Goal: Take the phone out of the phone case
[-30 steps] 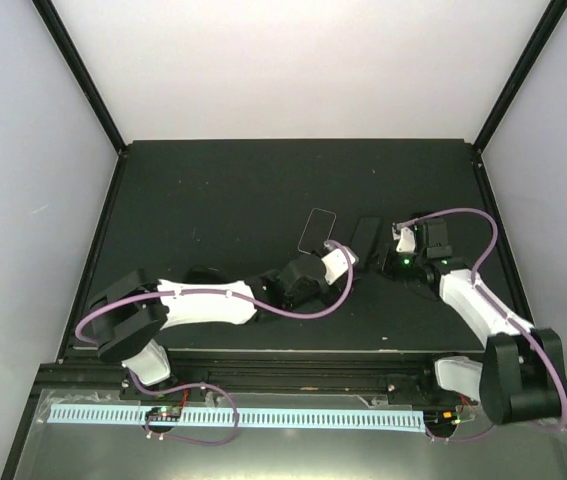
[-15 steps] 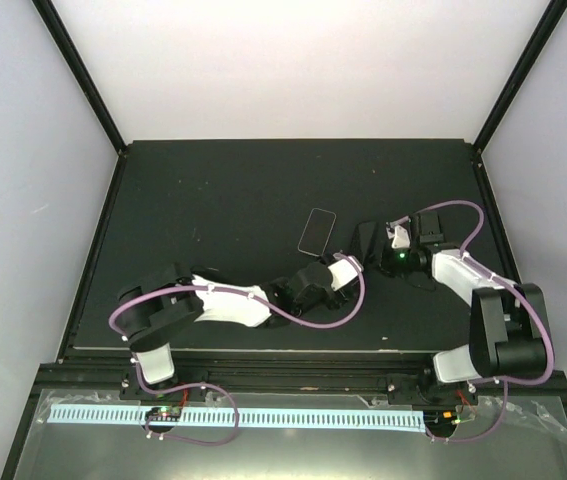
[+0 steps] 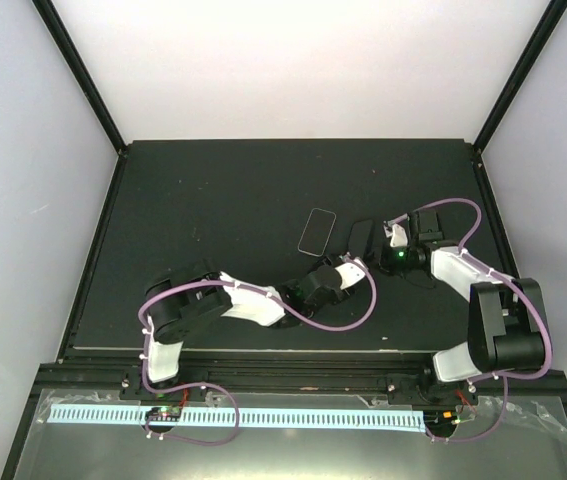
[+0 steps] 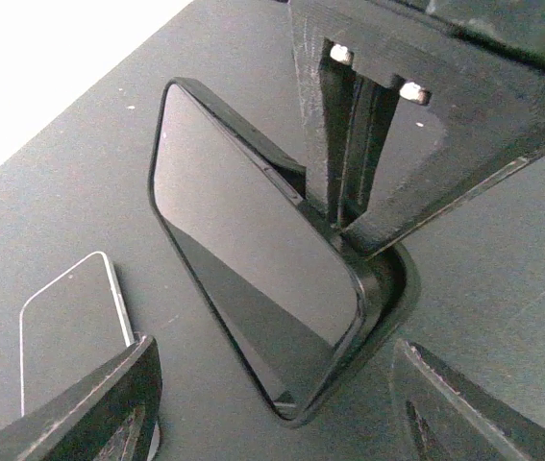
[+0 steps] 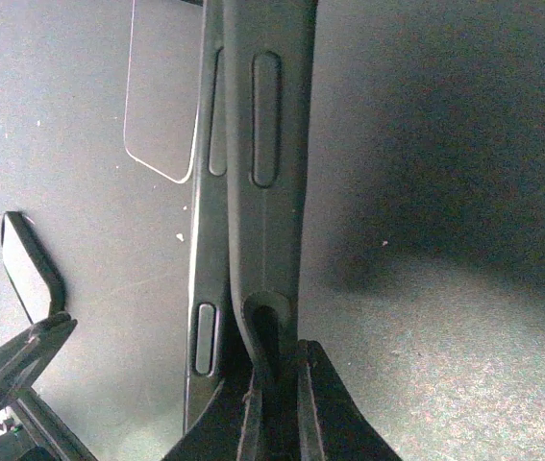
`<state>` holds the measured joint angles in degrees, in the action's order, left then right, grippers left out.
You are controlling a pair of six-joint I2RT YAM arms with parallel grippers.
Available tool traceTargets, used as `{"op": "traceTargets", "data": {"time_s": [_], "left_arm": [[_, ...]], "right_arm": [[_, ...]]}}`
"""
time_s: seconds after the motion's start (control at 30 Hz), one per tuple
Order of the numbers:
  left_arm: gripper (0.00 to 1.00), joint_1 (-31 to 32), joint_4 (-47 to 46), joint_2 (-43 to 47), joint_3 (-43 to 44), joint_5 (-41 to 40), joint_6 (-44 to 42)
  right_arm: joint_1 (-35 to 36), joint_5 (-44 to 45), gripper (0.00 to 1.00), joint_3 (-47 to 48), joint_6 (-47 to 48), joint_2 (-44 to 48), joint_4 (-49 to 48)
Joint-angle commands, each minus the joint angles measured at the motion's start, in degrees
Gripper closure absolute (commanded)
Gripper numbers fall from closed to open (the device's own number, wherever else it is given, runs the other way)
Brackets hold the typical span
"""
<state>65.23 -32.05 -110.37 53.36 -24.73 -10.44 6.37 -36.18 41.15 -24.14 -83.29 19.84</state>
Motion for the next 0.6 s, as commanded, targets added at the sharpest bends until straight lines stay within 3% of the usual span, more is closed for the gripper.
{"op": "traceTargets", "data": {"time_s": [0.0, 0.27, 0.57], "left_arm": [[0.33, 0.56, -3.81, -2.14, 2.53, -3.88, -4.06], [0.36, 2.60, -5.27, -6.54, 5.83, -11.76, -9.74], [0.39, 3.26, -5.60, -9.53, 7.49, -14.67, -13.97]], "right_arm": [[-0.15, -2.37, 0.99, 1.02, 1.84, -0.51, -2.50], [-0.14, -3.90, 0.99, 1.79, 2.75, -2.25, -1.63], [-0.14, -8.30, 0.99, 1.83, 2.87, -2.99, -1.82]]}}
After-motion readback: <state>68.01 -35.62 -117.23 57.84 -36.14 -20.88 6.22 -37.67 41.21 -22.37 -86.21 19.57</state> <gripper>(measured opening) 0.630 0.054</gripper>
